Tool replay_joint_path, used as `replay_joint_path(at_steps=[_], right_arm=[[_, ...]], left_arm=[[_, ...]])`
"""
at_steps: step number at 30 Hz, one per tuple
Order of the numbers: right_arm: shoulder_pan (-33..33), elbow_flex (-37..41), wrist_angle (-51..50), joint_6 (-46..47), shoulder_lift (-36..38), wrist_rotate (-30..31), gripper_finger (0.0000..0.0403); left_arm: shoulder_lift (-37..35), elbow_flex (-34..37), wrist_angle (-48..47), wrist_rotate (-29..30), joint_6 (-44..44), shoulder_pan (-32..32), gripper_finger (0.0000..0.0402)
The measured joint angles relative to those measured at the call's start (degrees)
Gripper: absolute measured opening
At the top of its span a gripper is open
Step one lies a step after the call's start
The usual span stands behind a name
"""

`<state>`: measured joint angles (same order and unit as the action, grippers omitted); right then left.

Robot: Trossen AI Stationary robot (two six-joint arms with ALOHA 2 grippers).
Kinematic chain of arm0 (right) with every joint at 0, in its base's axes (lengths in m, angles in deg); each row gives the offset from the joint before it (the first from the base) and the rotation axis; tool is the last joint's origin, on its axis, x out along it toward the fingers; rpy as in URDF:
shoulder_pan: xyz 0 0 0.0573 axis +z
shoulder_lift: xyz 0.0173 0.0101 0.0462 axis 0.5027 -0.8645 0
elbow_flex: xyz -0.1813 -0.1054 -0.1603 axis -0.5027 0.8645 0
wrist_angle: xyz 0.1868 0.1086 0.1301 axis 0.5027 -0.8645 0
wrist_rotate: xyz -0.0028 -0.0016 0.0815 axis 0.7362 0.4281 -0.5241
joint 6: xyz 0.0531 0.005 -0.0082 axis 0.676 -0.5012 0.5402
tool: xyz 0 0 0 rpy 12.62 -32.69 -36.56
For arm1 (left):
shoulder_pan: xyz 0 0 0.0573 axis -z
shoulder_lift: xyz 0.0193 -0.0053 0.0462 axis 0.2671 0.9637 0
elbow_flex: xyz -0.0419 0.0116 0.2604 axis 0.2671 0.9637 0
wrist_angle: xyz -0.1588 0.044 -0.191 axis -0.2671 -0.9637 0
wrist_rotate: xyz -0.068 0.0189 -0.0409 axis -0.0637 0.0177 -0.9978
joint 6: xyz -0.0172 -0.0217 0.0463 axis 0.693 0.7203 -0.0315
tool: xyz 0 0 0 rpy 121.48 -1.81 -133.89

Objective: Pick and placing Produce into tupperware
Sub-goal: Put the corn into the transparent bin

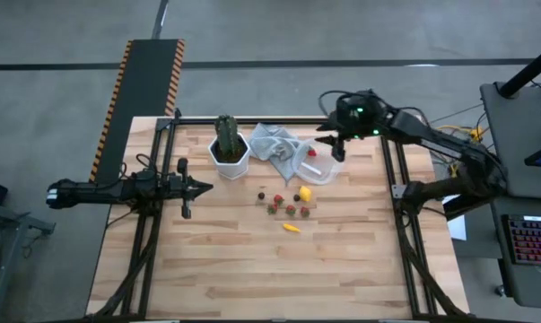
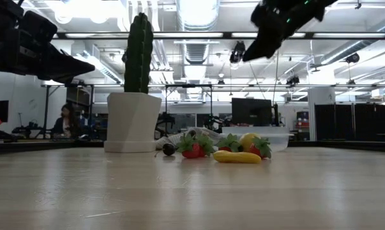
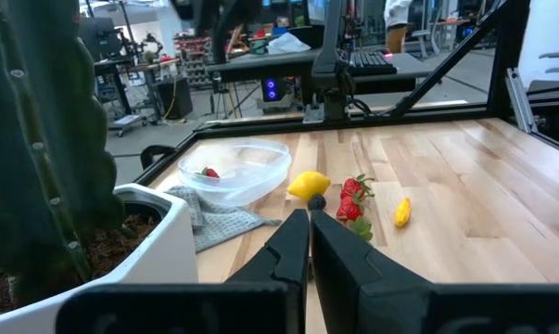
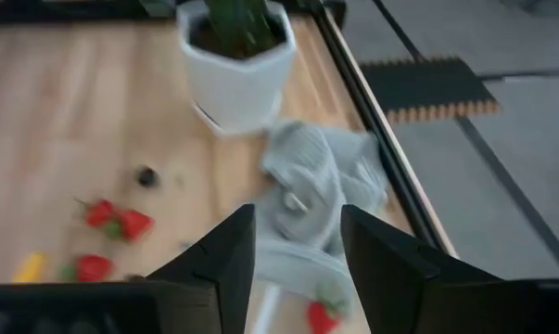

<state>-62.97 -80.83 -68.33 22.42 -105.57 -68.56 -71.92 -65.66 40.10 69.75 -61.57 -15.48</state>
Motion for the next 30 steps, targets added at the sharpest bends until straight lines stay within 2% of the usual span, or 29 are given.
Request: replay_joint_path(at_steps=[8, 16, 22, 30], right_arm=[[5.28, 2.24, 0.02, 3.44, 11.31, -4.59, 0.0141], [11.92, 3.78, 0.01, 4.32, 19.71, -4.88, 0.0133], [14.47, 3.99, -0.02, 4.79, 20.70, -4.68, 0.0134], [17.29, 4.30, -1.91, 4.75, 16.28, -4.56, 0.0147]], left_arm=[[0.00, 0.00, 0.00, 0.00, 0.00, 0.02, 0.0000], [0.00, 0.00, 0.00, 0.00, 0.02, 0.02, 0.0000], [0.00, 0.00, 0.00, 0.00, 0.01, 0.01, 0.0000], [0.00, 0.00, 0.11, 0.02, 0.00, 0.00, 0.0000]])
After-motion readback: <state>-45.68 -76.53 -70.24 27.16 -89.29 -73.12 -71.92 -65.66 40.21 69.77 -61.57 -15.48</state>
